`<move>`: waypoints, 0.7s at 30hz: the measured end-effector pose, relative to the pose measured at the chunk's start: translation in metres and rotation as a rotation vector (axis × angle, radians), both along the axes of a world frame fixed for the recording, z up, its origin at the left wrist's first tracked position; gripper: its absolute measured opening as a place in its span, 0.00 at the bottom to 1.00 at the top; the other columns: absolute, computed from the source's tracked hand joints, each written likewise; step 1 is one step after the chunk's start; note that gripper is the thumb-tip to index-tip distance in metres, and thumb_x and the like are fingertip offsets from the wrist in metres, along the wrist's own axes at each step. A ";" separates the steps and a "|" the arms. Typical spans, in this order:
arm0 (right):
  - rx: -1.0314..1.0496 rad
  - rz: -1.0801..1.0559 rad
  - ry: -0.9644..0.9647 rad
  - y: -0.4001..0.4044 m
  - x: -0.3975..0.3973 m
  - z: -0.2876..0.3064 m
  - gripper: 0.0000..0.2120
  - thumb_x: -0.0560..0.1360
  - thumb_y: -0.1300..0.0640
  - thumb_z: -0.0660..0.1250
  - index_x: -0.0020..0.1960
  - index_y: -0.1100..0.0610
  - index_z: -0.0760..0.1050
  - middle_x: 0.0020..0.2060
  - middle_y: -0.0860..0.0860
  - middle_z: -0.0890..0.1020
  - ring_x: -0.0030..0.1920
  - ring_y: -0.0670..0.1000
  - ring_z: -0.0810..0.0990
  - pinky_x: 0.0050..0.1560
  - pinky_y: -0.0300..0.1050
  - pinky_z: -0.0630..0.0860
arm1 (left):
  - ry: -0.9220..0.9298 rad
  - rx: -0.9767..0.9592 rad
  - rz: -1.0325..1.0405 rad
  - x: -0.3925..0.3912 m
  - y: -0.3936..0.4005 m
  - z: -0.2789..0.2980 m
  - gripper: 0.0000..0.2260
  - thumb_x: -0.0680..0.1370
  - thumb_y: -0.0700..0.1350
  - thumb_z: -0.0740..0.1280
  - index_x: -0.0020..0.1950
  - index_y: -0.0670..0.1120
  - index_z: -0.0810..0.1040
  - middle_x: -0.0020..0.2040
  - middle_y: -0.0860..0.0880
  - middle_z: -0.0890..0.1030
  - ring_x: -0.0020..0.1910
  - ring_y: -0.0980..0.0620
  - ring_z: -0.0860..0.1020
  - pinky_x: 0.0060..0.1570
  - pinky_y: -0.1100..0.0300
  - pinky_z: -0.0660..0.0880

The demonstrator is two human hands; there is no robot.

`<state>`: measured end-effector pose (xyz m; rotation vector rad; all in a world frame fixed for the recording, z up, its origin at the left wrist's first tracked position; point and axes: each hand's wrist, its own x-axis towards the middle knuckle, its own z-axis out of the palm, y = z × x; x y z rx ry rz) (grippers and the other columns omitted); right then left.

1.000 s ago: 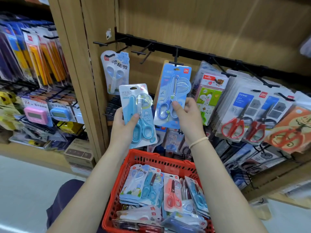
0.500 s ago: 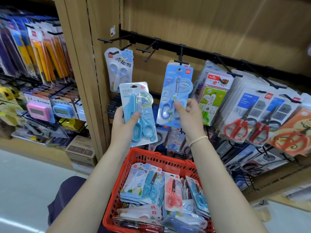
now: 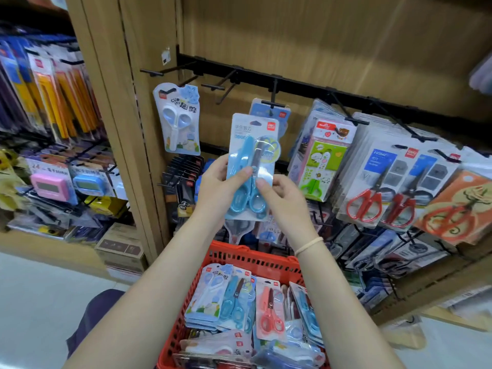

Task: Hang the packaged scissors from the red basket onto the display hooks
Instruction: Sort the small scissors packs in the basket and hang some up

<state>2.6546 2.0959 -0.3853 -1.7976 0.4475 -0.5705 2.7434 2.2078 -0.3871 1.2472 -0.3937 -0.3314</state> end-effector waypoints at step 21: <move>-0.378 -0.095 -0.057 -0.026 0.016 -0.006 0.37 0.81 0.61 0.66 0.78 0.35 0.52 0.46 0.46 0.76 0.36 0.55 0.76 0.38 0.49 0.79 | -0.519 0.383 -0.002 0.032 -0.026 -0.007 0.32 0.83 0.47 0.68 0.81 0.63 0.55 0.57 0.49 0.83 0.41 0.53 0.82 0.43 0.59 0.80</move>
